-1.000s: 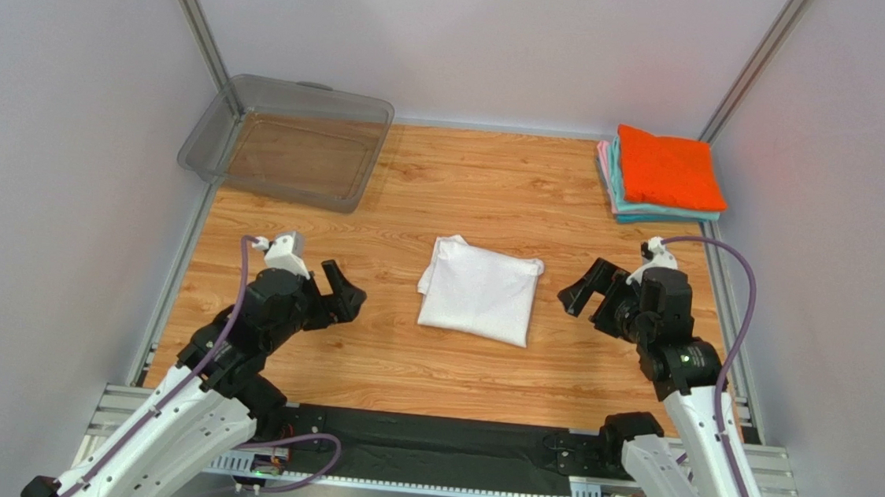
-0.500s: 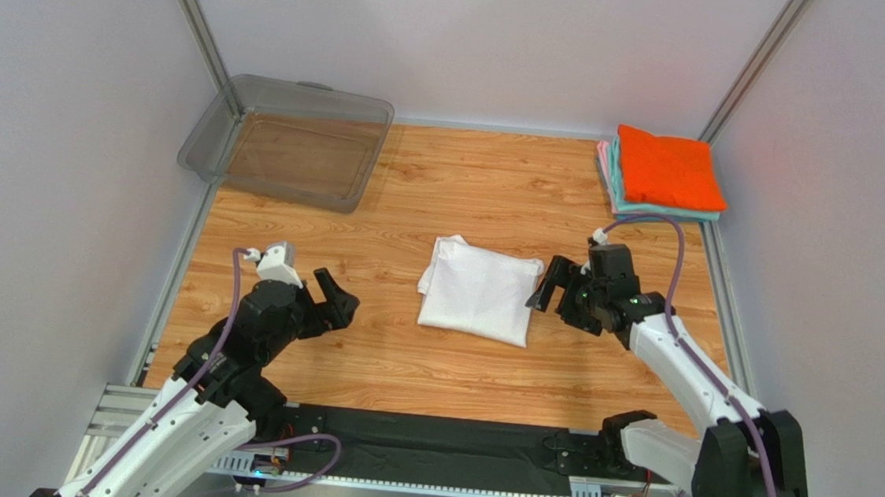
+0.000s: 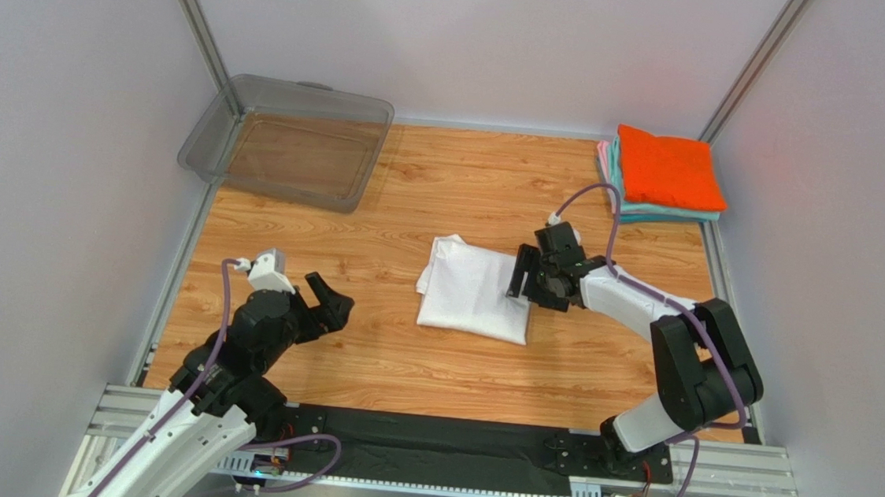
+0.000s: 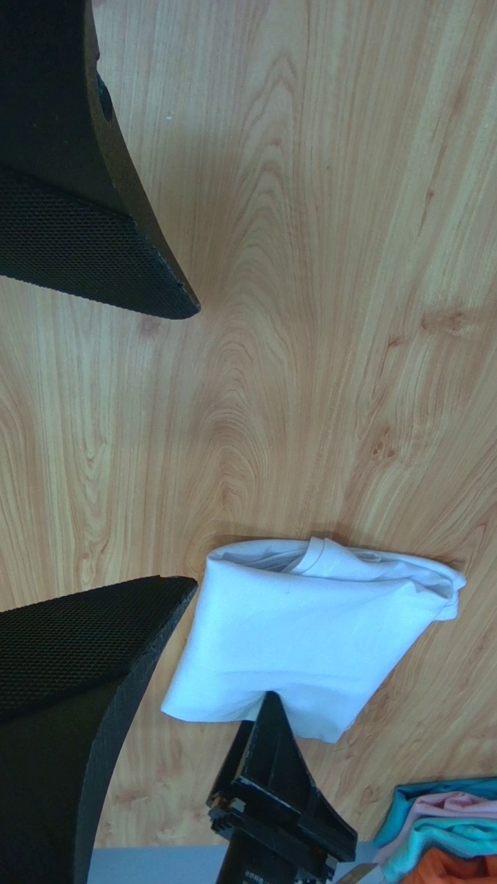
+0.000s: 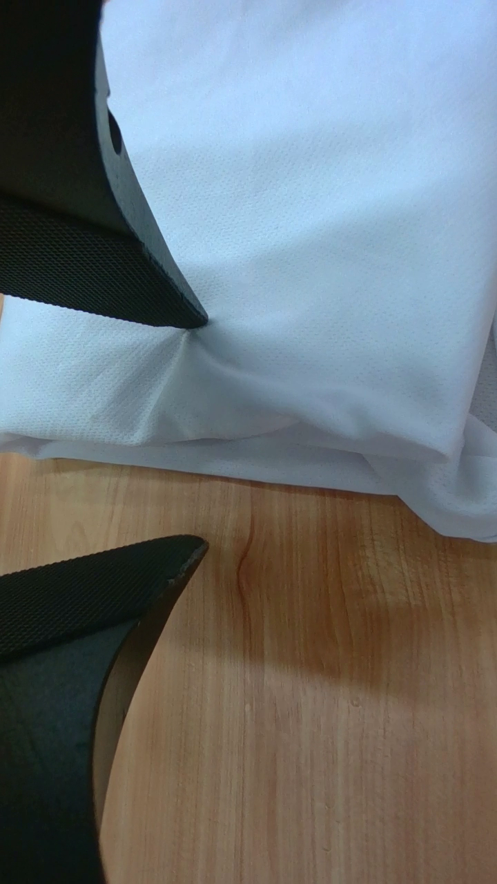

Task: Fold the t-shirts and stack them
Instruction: Neatly place the folded tshirt to the corner

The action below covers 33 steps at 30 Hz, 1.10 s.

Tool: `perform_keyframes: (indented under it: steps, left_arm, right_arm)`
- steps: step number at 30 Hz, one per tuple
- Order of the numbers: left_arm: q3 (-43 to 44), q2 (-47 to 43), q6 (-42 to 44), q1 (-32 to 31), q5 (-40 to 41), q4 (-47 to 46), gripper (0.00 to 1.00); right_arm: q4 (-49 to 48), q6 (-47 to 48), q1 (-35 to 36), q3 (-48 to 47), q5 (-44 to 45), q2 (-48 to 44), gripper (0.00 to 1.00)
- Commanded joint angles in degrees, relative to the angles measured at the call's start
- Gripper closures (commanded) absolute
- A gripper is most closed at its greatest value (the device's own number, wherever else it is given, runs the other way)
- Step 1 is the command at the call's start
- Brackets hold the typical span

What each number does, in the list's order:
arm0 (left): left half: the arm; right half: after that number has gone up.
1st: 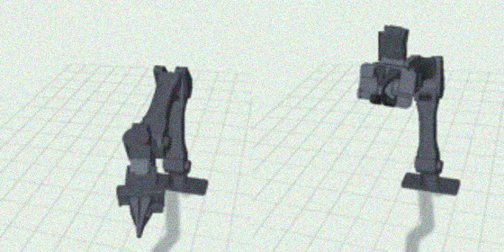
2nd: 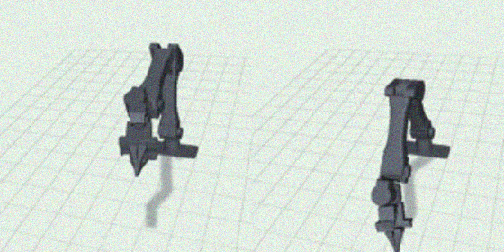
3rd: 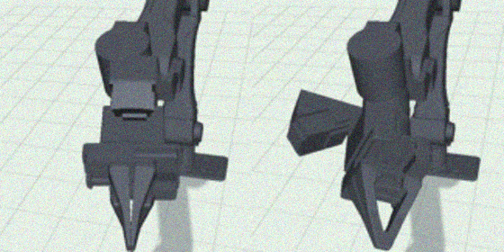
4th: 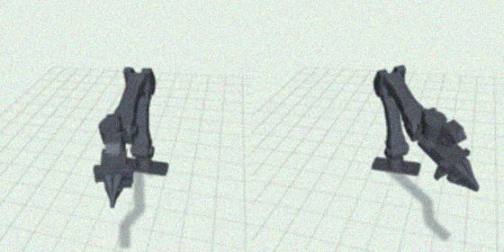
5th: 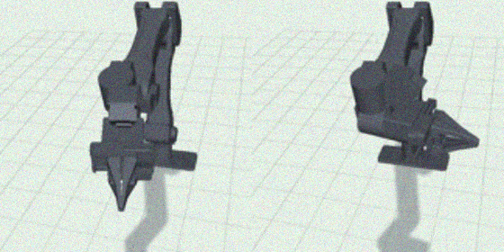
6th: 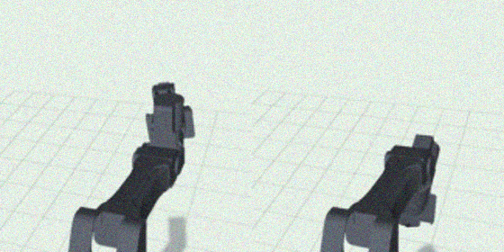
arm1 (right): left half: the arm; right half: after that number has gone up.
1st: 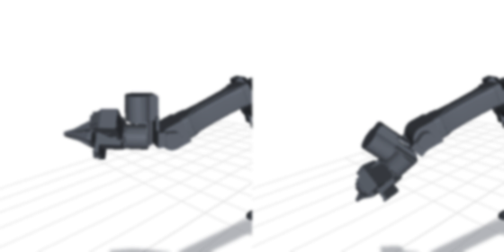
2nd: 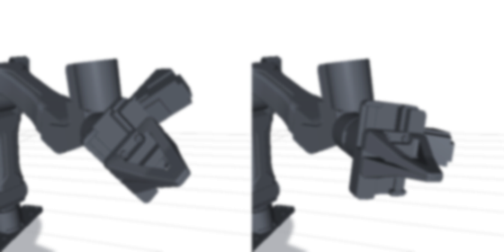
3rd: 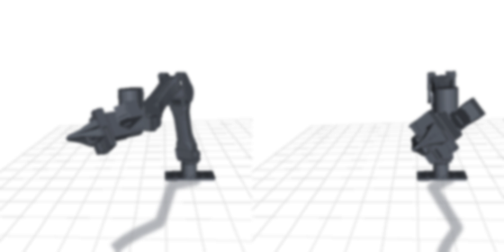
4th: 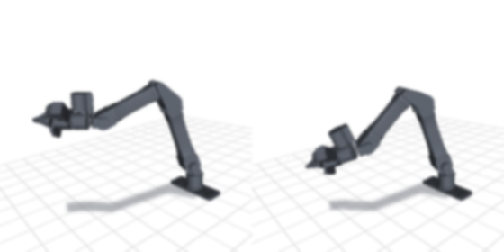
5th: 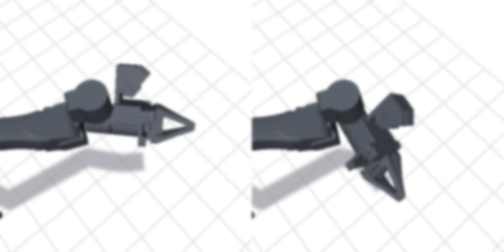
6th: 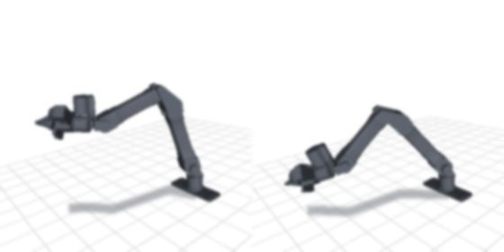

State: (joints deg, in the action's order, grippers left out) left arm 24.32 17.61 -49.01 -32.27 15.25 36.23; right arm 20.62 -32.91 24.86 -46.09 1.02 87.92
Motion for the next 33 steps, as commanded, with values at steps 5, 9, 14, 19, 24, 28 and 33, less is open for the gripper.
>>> perform_keyframes:
  steps: [5,9,14,19,24,28,33]
  left_arm:
    - [0.03,0.06,-0.47,-0.16,1.1,0.77,0.0]
    - [0.2,0.06,-0.64,-0.16,1.54,1.04,0.0]
    - [0.38,-0.03,-0.73,-0.25,2.51,1.83,0.0]
    - [0.99,-0.03,-0.91,-0.16,3.38,3.14,0.0]
    - [1.08,-0.2,-1.35,-0.16,4.79,4.29,0.0]
    - [1.17,-0.38,-1.79,-0.25,5.84,4.99,0.0]
    - [1.44,-0.38,-2.14,-0.16,7.08,5.87,0.0]
  right_arm:
    - [-1.9,0.03,3.44,-4.45,5.84,5.68,0.35]
    - [-1.55,0.39,4.49,-6.29,7.68,9.19,0.42]
    - [-1.03,2.31,6.42,-10.25,10.67,14.63,0.71]
    - [-0.49,7.05,6.87,-13.15,14.26,15.79,1.0]
    - [-0.58,20.03,6.61,-17.45,25.6,12.37,1.0]
    - [-1.2,28.3,4.15,-20.53,31.93,11.22,1.0]
    - [-4.27,36.06,-2.52,-23.17,31.59,10.96,1.0]
